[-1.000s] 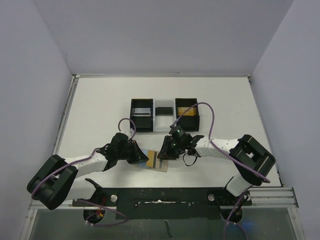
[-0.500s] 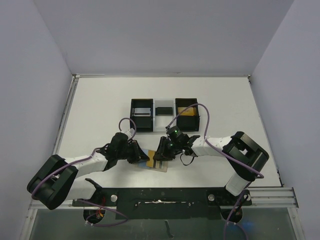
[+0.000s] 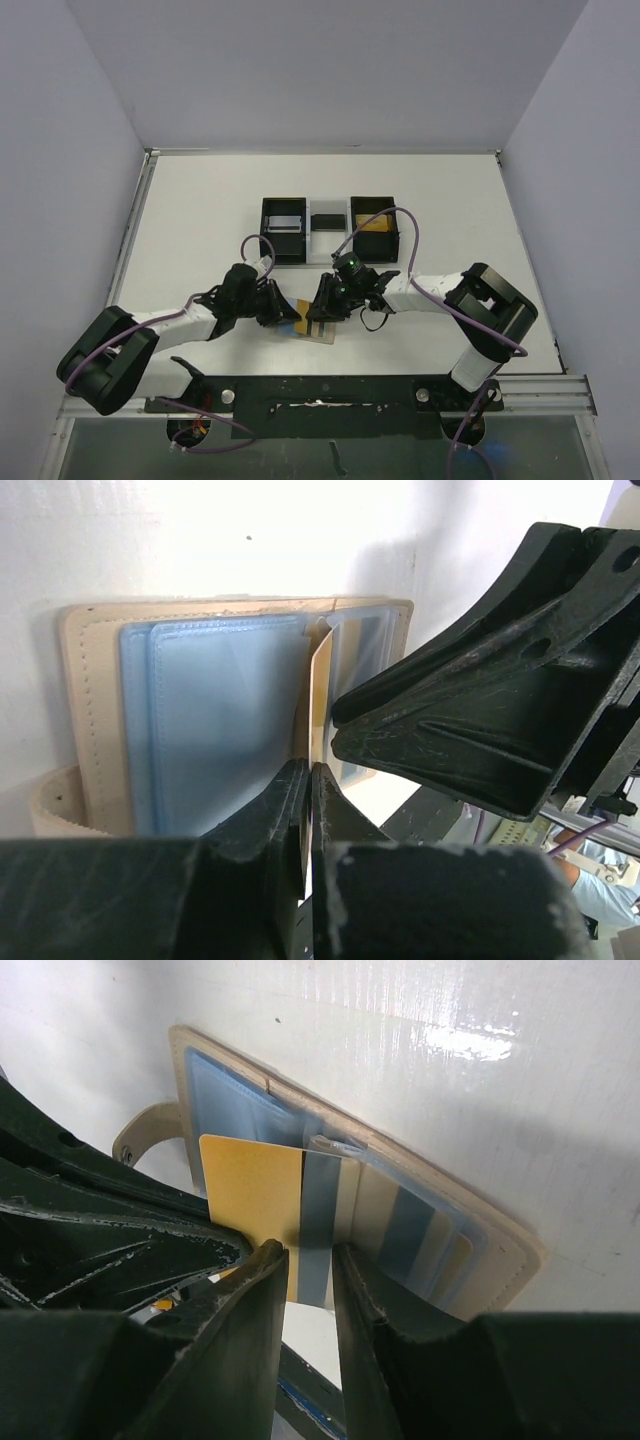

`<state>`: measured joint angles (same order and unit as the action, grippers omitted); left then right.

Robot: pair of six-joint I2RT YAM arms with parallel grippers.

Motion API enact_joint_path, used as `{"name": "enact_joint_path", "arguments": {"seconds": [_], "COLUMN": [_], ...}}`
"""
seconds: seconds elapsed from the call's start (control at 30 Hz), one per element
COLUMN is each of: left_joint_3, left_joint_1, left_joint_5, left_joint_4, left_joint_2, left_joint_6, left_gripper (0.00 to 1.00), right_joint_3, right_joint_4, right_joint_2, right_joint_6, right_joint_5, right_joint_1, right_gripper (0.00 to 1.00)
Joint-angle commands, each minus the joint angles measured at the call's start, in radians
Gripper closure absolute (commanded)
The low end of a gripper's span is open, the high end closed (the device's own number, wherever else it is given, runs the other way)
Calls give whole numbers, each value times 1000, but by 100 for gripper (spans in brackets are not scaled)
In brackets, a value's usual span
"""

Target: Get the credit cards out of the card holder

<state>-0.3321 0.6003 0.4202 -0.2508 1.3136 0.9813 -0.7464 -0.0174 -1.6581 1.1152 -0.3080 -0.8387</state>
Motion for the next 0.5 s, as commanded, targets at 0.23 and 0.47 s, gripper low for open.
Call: {"name": "enact_joint_path", "arguments": {"seconds": [0.23, 0.47], "left_joint_3": [-45, -48], "left_joint_1": [-4, -3], "left_joint_5": [-158, -175], "left_joint_4": [148, 154], "left_joint_2": [-217, -317], "left_joint_6": [-92, -107], "left_gripper": [100, 100], "right_joint_3": [-43, 12], "right_joint_4": [47, -25], "right_joint_2": [105, 289], "right_joint_6": [-112, -147], "right_joint_5": [114, 204], "right_joint_1": [6, 17], "right_gripper": [66, 45]}}
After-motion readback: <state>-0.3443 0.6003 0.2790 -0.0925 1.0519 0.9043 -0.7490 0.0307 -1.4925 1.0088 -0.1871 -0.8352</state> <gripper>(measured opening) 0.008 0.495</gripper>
